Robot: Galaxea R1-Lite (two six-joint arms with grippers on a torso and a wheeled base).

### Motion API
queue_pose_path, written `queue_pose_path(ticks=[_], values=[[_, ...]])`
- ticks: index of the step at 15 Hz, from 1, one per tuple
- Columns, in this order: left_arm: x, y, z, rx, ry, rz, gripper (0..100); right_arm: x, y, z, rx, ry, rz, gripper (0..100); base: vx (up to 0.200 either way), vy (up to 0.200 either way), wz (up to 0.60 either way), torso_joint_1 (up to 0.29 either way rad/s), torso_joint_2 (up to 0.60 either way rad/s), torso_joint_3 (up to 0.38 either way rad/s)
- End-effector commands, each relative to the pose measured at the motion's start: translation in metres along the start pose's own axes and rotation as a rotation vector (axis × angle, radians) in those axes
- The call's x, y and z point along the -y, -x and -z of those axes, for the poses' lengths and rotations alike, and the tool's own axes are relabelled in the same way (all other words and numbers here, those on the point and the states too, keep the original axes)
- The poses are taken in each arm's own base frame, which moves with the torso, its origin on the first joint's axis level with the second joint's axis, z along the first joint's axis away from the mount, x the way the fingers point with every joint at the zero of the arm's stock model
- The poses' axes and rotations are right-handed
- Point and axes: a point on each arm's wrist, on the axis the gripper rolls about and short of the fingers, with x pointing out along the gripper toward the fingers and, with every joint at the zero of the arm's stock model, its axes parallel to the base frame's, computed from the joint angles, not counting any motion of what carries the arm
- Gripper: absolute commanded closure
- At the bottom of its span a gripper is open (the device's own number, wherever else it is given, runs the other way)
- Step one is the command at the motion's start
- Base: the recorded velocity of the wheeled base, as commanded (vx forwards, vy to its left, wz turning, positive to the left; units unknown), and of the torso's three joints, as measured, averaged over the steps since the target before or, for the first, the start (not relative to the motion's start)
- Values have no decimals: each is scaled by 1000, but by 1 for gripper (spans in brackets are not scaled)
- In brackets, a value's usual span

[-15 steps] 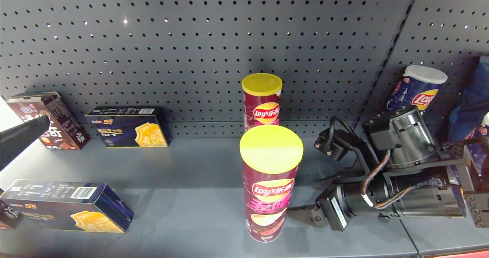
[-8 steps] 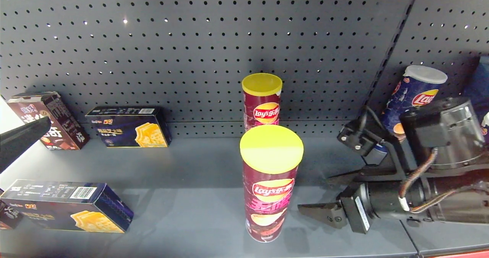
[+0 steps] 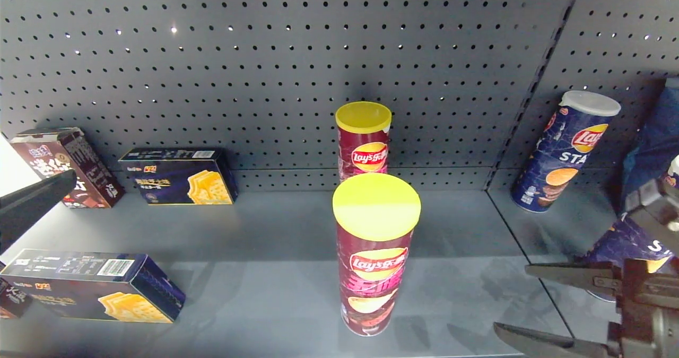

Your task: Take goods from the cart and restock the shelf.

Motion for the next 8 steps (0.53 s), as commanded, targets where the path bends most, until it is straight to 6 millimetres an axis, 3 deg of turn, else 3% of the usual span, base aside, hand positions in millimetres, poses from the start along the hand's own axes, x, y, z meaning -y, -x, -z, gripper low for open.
queue_pose_path(ticks=[1,8], values=[[1,-1,2,-8,-3,1,0,-3,29,14,73,-10,-22,0,0,0,0,0,0,0],[2,-2,8,-27,-11,5,0,9,78,56,204,-84,64,0,0,0,0,0,0,0]])
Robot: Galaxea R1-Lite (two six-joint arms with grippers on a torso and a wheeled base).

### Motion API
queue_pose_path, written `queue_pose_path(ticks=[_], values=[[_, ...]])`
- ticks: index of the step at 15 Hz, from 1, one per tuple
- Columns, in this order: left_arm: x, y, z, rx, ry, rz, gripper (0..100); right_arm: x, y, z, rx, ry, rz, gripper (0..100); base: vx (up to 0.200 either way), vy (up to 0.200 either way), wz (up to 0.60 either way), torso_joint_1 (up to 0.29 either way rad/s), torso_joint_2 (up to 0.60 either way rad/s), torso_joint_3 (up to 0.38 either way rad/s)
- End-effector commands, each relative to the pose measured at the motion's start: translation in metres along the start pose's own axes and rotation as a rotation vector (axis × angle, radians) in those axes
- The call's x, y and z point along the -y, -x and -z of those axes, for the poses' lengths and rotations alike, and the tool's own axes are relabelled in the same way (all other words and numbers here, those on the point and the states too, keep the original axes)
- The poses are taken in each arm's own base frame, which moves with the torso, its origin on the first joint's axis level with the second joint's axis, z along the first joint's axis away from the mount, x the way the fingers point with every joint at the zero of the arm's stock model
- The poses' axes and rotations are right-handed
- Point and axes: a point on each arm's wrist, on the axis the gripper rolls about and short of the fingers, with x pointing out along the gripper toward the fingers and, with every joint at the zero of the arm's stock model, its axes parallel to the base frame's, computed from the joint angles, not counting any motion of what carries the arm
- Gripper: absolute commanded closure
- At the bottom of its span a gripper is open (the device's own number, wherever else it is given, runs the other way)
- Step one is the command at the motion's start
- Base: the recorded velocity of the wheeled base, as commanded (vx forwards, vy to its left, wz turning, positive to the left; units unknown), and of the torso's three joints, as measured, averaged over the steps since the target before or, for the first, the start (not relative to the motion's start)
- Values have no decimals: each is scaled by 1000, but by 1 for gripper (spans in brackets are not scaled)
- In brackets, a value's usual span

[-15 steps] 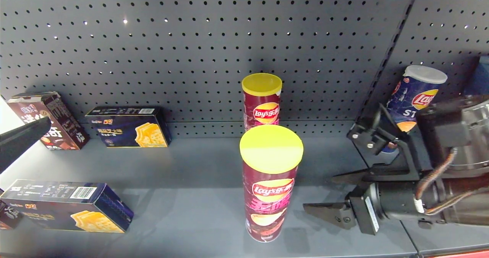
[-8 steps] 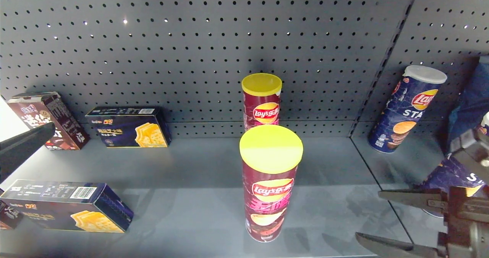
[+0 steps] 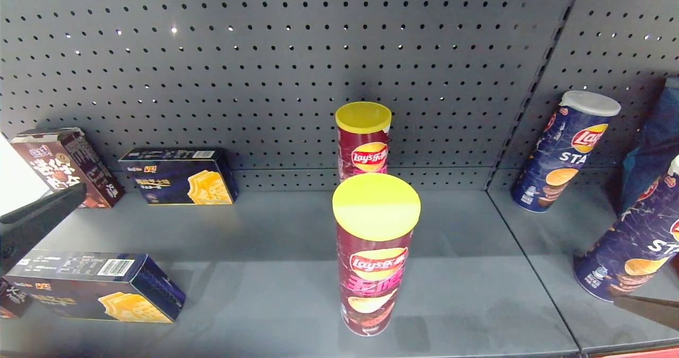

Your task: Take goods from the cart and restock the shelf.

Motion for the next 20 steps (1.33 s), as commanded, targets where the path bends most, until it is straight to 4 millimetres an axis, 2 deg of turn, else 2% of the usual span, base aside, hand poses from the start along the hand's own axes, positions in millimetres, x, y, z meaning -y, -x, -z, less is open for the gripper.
queue_pose_path(ticks=[1,4,5,7,11,13,15,17,19,20], values=[[0,-1,1,-4,-1,0,0,6,18,10,56,-18,15,0,0,0,0,0,0,0],[0,0,1,-2,0,-1,0,15,29,21,103,-52,137,0,0,0,0,0,0,0],[0,0,1,-2,0,-1,0,20,37,30,137,-77,235,0,0,0,0,0,0,0],[0,0,1,-4,-1,0,0,22,45,34,194,-103,357,0,0,0,0,0,0,0],[0,0,1,-2,1,-1,0,23,57,47,287,-162,758,0,0,0,0,0,0,0],[0,0,1,-1,2,-1,0,15,62,76,336,-127,928,0,0,0,0,0,0,0],[0,0,1,-1,2,-4,0,5,60,109,373,-56,1016,0,0,0,0,0,0,0],[0,0,0,2,3,-1,0,9,50,144,327,-14,1085,0,0,0,0,0,0,0],[0,0,0,3,3,-3,0,12,49,146,356,-27,1128,0,0,0,0,0,0,0],[0,0,-1,6,4,-4,0,12,48,149,307,-2,1083,0,0,0,0,0,0,0]])
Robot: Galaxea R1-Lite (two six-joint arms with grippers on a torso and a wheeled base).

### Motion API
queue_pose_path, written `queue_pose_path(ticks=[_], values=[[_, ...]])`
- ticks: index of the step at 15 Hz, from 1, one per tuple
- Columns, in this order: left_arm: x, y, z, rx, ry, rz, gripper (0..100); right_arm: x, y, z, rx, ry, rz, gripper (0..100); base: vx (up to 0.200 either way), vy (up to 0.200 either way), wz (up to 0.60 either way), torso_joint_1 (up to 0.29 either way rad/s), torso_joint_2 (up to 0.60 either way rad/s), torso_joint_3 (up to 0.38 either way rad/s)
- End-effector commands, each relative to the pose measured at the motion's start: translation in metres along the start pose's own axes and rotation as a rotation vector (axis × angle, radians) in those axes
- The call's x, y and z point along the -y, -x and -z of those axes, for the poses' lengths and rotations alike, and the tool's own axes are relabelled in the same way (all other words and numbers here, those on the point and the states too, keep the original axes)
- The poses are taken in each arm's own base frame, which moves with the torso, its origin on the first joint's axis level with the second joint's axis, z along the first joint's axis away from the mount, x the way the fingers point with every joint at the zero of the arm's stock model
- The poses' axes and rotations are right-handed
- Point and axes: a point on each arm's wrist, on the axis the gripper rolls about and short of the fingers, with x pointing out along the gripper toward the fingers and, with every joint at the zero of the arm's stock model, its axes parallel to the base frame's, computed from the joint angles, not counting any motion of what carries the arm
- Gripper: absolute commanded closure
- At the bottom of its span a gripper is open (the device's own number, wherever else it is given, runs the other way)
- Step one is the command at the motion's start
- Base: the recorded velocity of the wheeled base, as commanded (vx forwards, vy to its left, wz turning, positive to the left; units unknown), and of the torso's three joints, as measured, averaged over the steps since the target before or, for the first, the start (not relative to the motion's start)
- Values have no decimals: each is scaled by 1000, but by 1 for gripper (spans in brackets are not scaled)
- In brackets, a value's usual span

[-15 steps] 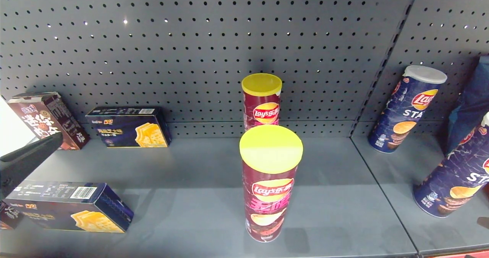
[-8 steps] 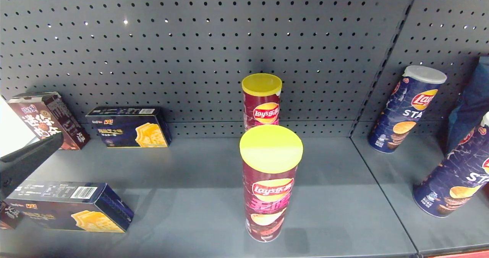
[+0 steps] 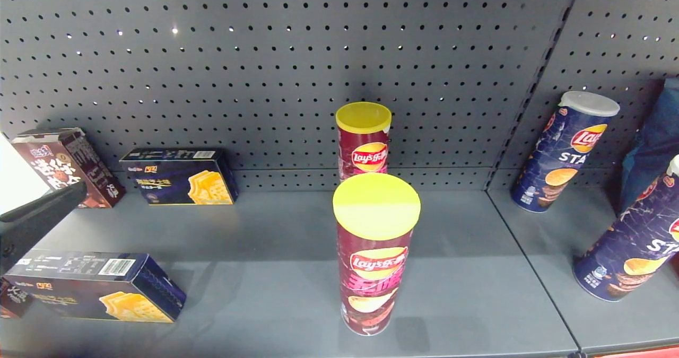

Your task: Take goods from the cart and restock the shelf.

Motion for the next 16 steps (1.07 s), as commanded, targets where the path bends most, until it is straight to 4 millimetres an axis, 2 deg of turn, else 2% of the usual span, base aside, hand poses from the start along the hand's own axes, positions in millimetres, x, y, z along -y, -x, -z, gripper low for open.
queue_pose_path(ticks=[1,5,6,7,8,13,14,15,16], values=[[0,0,0,2,0,1,0,-2,3,10,14,57,-90,0,0,0,0,0,0,0],[0,1,-1,8,4,1,0,-2,3,10,12,45,-73,0,0,0,0,0,0,0],[0,0,-2,11,5,0,0,-2,3,10,12,42,-34,0,0,0,0,0,0,0],[0,0,-2,11,3,0,0,-4,3,10,12,34,104,0,0,0,0,0,0,0],[0,0,0,5,1,2,0,-6,3,10,13,34,132,0,0,0,0,0,0,0],[-2,7,2,14,6,0,0,-6,3,10,13,31,118,0,0,0,0,0,0,0],[-2,7,1,18,5,-1,0,-4,2,10,-2,32,35,0,0,0,0,0,0,0],[-3,9,0,26,8,-6,0,-2,-8,8,-128,42,-105,0,0,0,0,0,0,0],[-3,9,1,20,6,-5,0,0,-7,8,-111,49,-215,0,0,0,0,0,0,0]])
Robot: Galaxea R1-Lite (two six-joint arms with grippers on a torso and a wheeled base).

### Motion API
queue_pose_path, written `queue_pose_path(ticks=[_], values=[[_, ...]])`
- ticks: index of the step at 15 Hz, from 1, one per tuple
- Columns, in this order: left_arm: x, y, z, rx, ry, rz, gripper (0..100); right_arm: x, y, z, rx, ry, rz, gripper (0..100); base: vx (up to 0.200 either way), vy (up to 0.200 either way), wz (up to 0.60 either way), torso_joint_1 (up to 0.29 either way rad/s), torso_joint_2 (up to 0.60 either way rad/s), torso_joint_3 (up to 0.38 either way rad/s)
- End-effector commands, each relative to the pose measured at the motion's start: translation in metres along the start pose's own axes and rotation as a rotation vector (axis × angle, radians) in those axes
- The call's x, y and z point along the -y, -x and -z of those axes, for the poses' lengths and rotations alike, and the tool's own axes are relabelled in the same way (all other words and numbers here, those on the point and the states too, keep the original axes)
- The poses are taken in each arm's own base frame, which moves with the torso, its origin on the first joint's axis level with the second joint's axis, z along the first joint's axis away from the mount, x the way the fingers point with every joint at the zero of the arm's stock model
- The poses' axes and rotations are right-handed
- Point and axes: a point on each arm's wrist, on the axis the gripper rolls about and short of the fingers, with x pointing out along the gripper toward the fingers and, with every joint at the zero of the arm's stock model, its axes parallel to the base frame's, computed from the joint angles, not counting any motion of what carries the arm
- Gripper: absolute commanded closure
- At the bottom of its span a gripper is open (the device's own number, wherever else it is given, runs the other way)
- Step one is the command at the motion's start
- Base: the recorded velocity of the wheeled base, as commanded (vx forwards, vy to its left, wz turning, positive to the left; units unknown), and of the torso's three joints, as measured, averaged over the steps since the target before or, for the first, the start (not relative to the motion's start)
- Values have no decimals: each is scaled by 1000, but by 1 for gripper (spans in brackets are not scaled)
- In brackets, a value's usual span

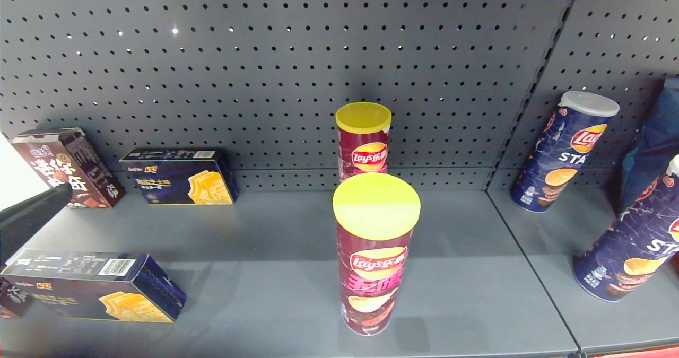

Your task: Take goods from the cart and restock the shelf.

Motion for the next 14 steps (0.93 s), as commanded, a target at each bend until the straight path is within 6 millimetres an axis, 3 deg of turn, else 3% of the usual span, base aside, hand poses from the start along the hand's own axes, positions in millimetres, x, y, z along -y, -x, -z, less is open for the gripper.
queue_pose_path(ticks=[1,3,5,10,14], values=[[-1,4,2,5,0,-4,0,4,-6,-1,-65,18,-257,0,0,0,0,0,0,0],[-2,7,3,12,1,-10,0,4,-6,-1,-71,20,-271,0,0,0,0,0,0,0],[-4,16,6,29,2,-14,0,7,-6,-1,-44,32,-464,0,0,0,0,0,0,0],[-5,24,17,16,-62,-47,0,9,0,0,26,-3,-402,0,0,0,0,0,0,0],[1,30,30,40,-57,109,0,9,0,0,27,-1,-402,0,0,0,0,0,0,0]])
